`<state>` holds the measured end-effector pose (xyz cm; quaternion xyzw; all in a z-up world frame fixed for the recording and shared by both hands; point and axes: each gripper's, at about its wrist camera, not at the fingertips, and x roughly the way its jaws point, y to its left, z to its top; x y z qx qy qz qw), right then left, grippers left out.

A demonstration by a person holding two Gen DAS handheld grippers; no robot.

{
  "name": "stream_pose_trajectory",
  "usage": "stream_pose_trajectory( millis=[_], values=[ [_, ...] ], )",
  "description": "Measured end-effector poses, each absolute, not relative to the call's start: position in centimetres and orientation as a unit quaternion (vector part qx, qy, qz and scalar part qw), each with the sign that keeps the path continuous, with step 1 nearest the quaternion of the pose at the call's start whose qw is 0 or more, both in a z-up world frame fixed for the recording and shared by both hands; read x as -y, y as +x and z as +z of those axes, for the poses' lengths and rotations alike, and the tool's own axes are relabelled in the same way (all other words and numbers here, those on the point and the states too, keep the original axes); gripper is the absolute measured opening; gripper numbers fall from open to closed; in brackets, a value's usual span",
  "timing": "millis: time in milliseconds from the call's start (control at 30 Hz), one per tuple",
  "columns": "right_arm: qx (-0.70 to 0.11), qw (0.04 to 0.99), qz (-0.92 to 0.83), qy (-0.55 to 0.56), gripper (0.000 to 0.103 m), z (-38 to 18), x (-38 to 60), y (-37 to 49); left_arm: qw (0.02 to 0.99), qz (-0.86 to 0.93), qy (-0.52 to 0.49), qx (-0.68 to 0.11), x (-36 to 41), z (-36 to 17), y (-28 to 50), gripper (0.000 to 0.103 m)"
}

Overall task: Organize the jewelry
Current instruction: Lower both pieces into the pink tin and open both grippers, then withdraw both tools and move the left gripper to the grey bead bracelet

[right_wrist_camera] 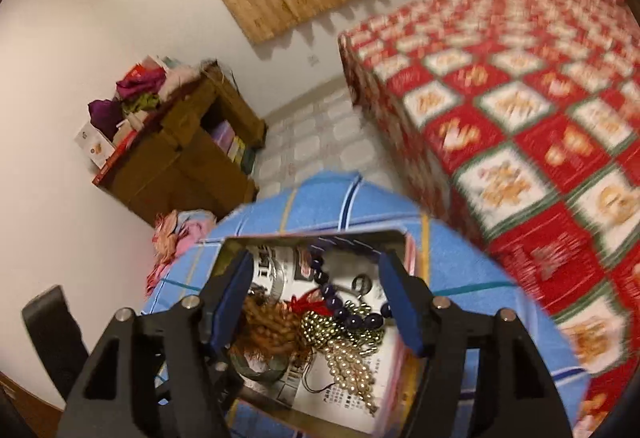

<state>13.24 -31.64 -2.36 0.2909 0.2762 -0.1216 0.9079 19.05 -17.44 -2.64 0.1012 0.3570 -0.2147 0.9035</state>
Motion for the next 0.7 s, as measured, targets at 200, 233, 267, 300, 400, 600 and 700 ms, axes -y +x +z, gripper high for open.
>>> stream_pose_trajectory(
  millis=[200, 233, 267, 300, 400, 600, 700],
  values=[
    [-0.227, 0.927, -0.160, 0.253, 0.091, 0.4, 29.3, 9.2, 0.921, -0.182, 0.115, -0.326, 15.9, -0.6, 16.6, 0.080],
    [-0.219, 0.929, -0.167, 0.247, 0.099, 0.5, 28.7, 8.4, 0.921, -0.179, 0.115, -0.327, 15.5, -0.5, 16.3, 0.080],
    [-0.215, 0.930, -0.174, 0.242, 0.101, 0.5, 28.3, 8.0, 0.922, -0.176, 0.114, -0.326, 15.2, -0.4, 16.0, 0.080],
    [-0.212, 0.931, -0.183, 0.234, 0.102, 0.4, 27.7, 7.4, 0.923, -0.174, 0.114, -0.325, 14.9, -0.5, 15.5, 0.080],
    [-0.221, 0.931, -0.192, 0.219, 0.102, -0.4, 26.4, 6.4, 0.924, -0.166, 0.121, -0.324, 14.2, -0.7, 14.3, 0.080],
    [-0.247, 0.916, -0.191, 0.253, 0.102, -2.1, 26.0, 5.2, 0.921, -0.151, 0.125, -0.337, 12.8, -1.6, 12.6, 0.080],
    [-0.256, 0.914, -0.188, 0.253, 0.102, -2.1, 25.6, 4.7, 0.920, -0.149, 0.118, -0.343, 12.2, -1.8, 12.4, 0.080]
  ],
)
